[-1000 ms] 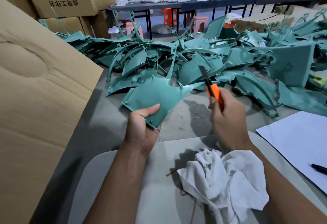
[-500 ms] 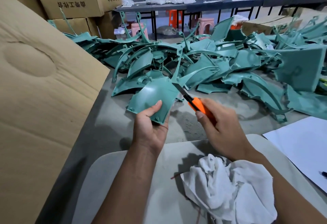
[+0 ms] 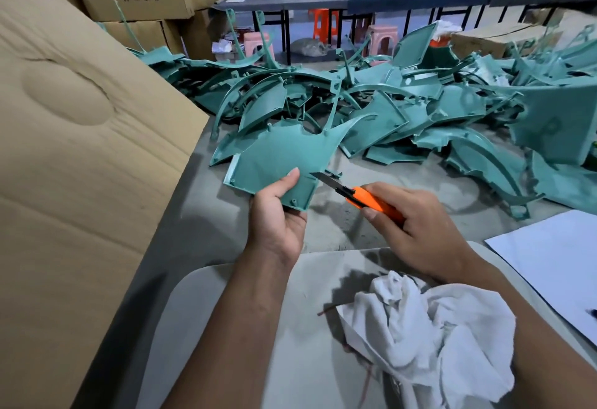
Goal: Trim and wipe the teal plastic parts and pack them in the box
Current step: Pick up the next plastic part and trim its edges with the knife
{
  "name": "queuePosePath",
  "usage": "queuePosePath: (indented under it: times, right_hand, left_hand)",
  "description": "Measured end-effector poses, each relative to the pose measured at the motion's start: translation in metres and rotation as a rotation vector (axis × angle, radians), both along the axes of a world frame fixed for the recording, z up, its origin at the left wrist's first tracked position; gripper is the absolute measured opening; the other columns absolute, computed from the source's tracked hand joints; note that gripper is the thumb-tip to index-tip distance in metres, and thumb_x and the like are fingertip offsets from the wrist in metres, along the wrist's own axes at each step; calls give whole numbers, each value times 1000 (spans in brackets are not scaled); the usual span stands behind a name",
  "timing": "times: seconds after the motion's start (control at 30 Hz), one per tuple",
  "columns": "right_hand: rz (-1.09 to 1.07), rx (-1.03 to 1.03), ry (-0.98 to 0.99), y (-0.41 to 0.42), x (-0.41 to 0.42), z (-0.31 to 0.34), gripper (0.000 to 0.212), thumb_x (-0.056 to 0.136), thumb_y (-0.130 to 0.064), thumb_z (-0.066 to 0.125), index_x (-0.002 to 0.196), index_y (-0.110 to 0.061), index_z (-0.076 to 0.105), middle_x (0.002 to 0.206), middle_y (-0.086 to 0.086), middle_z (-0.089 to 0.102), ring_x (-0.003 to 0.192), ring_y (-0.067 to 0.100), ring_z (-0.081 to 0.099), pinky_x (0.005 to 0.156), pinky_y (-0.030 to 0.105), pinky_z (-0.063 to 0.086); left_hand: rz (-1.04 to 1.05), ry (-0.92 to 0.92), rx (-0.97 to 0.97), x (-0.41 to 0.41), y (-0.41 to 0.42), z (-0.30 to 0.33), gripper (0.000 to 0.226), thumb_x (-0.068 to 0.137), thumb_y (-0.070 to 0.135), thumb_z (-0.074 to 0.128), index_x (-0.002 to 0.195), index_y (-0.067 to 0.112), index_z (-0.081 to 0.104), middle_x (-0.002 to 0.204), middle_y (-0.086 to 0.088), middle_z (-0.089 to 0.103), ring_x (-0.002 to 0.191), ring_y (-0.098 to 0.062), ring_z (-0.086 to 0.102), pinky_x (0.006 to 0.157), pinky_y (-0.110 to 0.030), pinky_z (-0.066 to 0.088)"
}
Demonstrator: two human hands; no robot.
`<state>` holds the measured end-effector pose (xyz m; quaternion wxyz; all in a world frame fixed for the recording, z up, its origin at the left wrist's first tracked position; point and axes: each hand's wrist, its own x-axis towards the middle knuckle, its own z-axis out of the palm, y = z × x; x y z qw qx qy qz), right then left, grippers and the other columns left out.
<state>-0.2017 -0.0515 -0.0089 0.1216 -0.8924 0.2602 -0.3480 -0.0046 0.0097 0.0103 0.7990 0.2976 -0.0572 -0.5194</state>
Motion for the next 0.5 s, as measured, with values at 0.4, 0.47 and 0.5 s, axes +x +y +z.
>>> queuePosePath:
  times: [0.4, 0.47, 0.5]
  right_hand:
    - [54, 19, 99, 7, 10, -6, 16, 103, -29, 52, 112, -25, 65, 85, -18, 58, 74, 13, 55, 63, 42, 47]
    - [15, 15, 90, 8, 9, -6, 17, 103, -31, 51, 112, -27, 65, 83, -18, 56, 73, 13, 54, 61, 40, 45]
    - [6, 22, 82, 9, 10, -5, 18, 102, -31, 51, 112, -27, 65, 82, -18, 56, 73, 13, 54, 61, 39, 44]
  left_hand:
    - [20, -41, -46, 8, -1, 0, 37, 94, -8, 55, 127, 5, 65, 122, -11, 73, 106, -29, 73, 88, -43, 62]
    - [19, -49, -62, 10, -1, -1, 39, 95, -9, 53, 130, 4, 63, 126, -13, 71, 112, -30, 71, 96, -47, 58]
    - [20, -40, -71, 11, -1, -2, 41, 95, -9, 53, 133, 3, 61, 129, -14, 69, 118, -33, 68, 100, -50, 55]
